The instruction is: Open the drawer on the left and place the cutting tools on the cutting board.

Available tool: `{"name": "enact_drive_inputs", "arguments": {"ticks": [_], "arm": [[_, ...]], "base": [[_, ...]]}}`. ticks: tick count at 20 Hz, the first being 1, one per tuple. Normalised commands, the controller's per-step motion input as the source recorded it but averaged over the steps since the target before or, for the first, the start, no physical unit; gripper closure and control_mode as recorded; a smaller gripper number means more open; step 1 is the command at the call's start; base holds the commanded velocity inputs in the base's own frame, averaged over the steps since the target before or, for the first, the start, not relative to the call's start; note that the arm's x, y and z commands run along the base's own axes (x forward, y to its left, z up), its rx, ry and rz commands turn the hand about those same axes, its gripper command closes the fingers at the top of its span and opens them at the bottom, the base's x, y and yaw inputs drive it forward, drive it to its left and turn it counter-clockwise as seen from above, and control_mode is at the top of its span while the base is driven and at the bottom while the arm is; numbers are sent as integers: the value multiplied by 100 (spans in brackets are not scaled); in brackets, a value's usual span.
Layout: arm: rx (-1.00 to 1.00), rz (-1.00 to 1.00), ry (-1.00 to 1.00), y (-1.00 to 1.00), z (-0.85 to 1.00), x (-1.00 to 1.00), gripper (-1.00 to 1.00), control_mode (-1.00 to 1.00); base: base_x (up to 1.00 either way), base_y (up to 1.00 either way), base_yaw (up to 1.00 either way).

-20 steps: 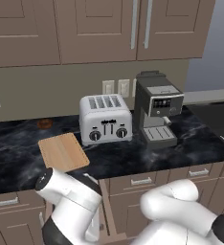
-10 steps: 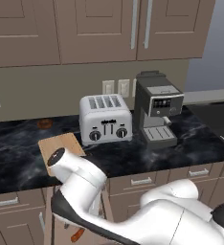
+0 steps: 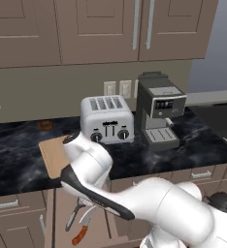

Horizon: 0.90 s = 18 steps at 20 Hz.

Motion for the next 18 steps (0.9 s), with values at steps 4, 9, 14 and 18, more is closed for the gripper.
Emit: {"name": "enact_drive_inputs", "arguments": {"ticks": [4, 9, 14, 18], "arm": [[6, -46, 0, 28, -29, 27, -100, -100], [14, -46, 0, 45, -36, 7, -100, -100], [9, -41, 0, 46, -41, 5, -100, -100], [0, -20, 0, 8, -39, 15, -100, -100]], "base": [[0, 0, 0], [0, 0, 0], [0, 0, 0], [0, 0, 0]]}}
